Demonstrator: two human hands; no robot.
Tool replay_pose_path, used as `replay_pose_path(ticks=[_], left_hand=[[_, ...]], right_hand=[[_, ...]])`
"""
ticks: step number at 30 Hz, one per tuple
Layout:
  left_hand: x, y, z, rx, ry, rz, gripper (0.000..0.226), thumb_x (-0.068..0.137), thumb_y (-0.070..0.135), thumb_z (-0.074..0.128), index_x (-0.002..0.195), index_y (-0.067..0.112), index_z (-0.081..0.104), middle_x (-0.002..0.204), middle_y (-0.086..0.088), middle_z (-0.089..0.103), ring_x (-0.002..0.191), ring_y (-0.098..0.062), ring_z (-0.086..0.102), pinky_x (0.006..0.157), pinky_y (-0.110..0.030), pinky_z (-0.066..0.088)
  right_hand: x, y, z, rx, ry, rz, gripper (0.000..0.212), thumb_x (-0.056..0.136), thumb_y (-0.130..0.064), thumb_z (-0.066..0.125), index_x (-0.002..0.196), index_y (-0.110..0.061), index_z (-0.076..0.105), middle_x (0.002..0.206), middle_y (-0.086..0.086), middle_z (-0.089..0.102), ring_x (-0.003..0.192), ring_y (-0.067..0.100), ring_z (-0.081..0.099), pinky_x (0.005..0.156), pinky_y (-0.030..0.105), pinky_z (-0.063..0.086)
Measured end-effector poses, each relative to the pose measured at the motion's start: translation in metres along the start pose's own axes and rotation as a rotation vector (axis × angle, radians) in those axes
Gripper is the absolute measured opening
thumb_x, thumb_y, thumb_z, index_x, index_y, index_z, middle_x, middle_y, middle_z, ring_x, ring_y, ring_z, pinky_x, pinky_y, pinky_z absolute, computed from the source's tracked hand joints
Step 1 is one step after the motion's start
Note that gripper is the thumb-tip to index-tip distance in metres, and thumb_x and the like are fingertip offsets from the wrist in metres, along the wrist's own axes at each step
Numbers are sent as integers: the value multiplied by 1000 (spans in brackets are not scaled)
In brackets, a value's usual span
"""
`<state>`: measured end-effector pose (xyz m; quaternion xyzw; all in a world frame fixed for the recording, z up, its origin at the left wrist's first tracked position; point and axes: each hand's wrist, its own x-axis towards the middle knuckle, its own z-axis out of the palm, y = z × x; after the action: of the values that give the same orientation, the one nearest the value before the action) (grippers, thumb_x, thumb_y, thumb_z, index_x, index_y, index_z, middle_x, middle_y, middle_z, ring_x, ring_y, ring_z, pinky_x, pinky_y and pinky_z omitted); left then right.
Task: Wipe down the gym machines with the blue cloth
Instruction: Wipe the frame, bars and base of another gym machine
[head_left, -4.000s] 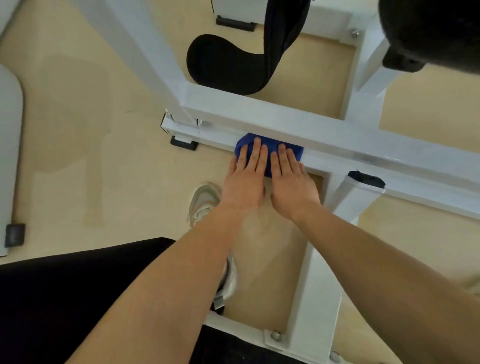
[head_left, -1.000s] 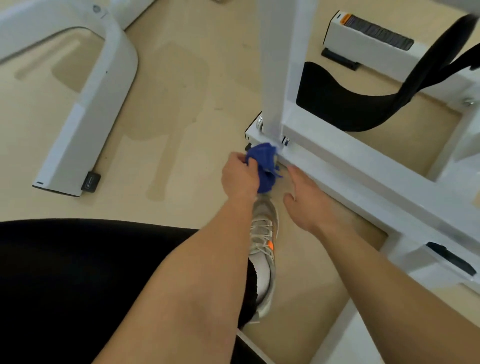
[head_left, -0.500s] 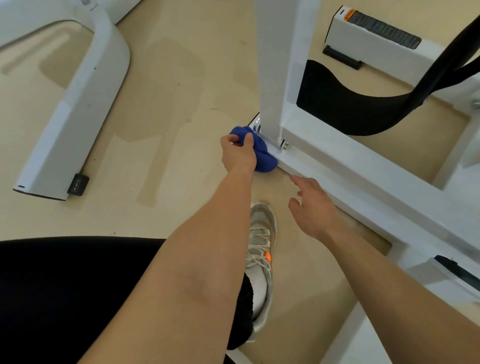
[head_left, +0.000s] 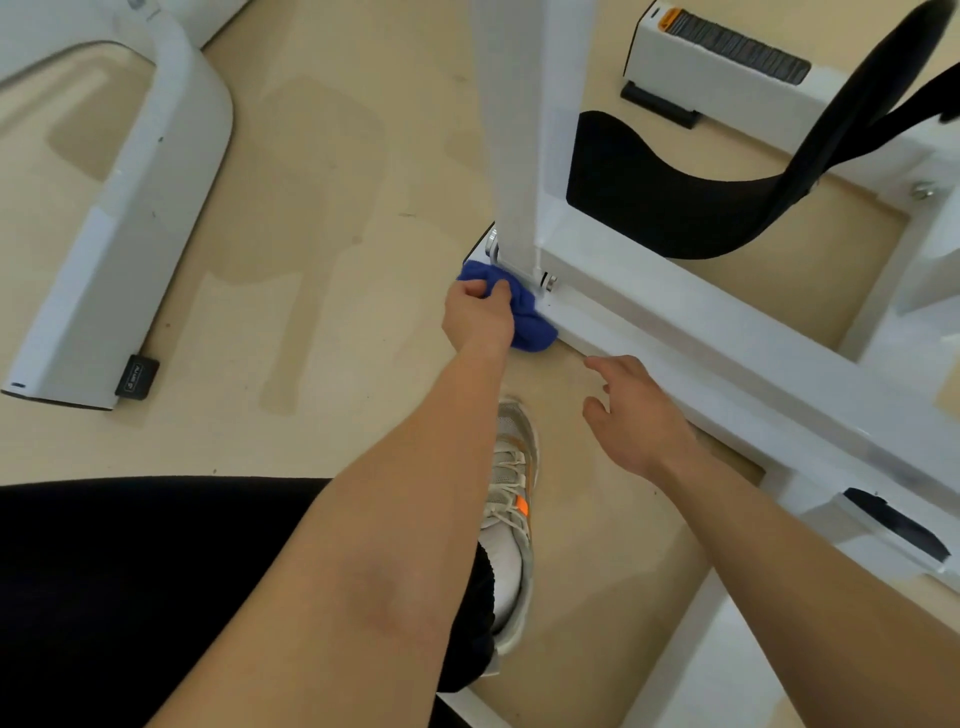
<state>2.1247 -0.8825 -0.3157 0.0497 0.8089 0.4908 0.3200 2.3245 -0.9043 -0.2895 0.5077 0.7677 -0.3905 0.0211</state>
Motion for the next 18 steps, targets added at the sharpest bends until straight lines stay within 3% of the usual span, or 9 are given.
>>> replay_pose_path(ticks=[2, 10, 13, 16, 18], left_hand=[[-16, -10, 11, 23, -51, -12, 22, 84, 28, 70, 78, 28, 50, 84, 10, 59, 87, -20, 63, 80, -32, 52], [-80, -38, 45, 86, -164, -9, 19, 86, 30, 71, 84, 26, 52, 84, 12, 58, 81, -12, 58, 74, -26, 45], [-106, -46, 55, 165, -277, 11, 21, 86, 28, 72, 82, 29, 51, 83, 15, 56, 82, -11, 57, 74, -24, 45], [-131, -56, 50, 319, -468, 87, 21, 84, 26, 75, 91, 24, 55, 82, 15, 56, 79, -8, 55, 64, -13, 41], [-145, -55, 35, 346, -529, 101, 21, 83, 21, 76, 92, 23, 57, 84, 13, 59, 82, -11, 60, 67, -16, 46]], right_hand=[[-3, 4, -4, -19, 0, 20, 53, 99, -23, 47, 151, -22, 36, 151, 0, 35, 127, 23, 51, 103, 41, 46], [-45, 41, -17, -65, 54, 100, 51, 97, -20, 51, 146, -18, 40, 144, 7, 41, 100, 22, 59, 82, 30, 42], [-63, 51, -20, -66, 71, 140, 50, 96, -17, 51, 145, -17, 43, 142, 8, 43, 103, 23, 58, 83, 28, 40], [-80, 54, -30, -20, 75, 183, 45, 94, -13, 49, 138, -19, 48, 135, 10, 46, 103, 27, 58, 87, 35, 48], [-94, 51, -38, 0, 88, 224, 49, 94, -14, 49, 142, -18, 46, 139, 12, 43, 111, 31, 56, 91, 39, 48]])
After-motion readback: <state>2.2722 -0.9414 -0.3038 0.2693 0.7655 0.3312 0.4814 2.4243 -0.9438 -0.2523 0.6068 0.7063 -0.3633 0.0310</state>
